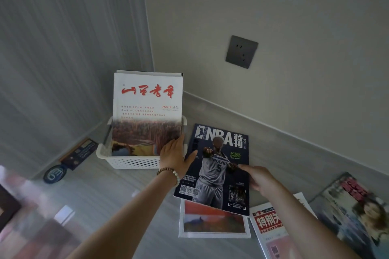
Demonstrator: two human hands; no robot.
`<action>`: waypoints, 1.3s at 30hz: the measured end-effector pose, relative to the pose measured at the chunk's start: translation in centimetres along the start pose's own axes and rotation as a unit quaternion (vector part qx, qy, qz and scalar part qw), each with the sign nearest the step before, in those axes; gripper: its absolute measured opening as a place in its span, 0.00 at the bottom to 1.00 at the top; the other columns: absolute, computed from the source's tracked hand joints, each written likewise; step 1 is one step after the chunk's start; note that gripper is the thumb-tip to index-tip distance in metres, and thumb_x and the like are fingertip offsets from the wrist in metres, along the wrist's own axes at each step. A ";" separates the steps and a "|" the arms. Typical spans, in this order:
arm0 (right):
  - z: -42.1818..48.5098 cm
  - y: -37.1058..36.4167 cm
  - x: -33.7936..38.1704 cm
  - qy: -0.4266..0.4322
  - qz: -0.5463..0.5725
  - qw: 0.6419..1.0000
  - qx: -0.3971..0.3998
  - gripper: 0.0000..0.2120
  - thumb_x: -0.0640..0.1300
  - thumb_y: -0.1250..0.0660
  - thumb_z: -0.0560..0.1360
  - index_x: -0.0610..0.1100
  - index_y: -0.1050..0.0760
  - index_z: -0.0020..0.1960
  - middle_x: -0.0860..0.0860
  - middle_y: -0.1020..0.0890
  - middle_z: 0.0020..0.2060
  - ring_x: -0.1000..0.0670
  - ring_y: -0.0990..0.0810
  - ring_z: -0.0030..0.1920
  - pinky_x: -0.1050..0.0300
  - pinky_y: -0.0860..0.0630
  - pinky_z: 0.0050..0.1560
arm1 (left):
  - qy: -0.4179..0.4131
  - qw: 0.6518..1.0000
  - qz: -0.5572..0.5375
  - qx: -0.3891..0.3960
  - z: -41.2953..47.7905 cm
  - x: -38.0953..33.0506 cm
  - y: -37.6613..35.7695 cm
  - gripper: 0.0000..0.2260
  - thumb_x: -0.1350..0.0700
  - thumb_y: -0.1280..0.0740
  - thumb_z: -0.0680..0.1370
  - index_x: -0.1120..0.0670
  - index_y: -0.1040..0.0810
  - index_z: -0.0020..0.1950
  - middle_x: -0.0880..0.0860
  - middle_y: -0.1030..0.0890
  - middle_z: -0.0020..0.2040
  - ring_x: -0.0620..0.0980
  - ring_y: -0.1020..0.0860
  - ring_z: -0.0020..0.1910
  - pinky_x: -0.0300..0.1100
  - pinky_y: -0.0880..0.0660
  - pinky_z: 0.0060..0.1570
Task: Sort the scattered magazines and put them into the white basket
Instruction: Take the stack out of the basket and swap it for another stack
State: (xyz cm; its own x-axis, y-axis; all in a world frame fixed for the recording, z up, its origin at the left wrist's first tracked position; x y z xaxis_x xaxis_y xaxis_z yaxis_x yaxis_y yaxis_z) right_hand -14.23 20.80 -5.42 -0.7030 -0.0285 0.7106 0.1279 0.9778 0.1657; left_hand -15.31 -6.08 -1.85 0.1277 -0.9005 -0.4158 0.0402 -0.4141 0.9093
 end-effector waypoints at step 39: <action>-8.5 -15.3 18.8 0.297 0.101 0.937 0.151 0.13 0.35 0.34 0.74 0.46 0.28 0.56 0.44 0.17 0.49 0.50 0.17 0.43 0.61 0.20 0.37 | 0.057 0.854 -0.514 -0.064 8.6 9.8 16.9 0.11 0.60 0.31 0.74 0.55 0.23 0.55 0.55 0.19 0.48 0.51 0.19 0.44 0.37 0.21 0.39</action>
State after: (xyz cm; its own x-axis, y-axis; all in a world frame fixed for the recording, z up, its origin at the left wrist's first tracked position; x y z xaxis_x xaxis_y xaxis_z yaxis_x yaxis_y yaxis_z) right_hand -23.45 3.58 11.25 -0.1610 0.1415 0.9768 -0.0504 0.9872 -0.1513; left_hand -21.93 -23.02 9.28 0.0555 -0.0487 -0.9973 0.2963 -0.9530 0.0631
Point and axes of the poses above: each hand's wrist, its own z-axis towards the middle knuckle, its own y-axis out of the back of the hand, x = y × z, the point moved 5 cm from there along z, towards the middle knuckle
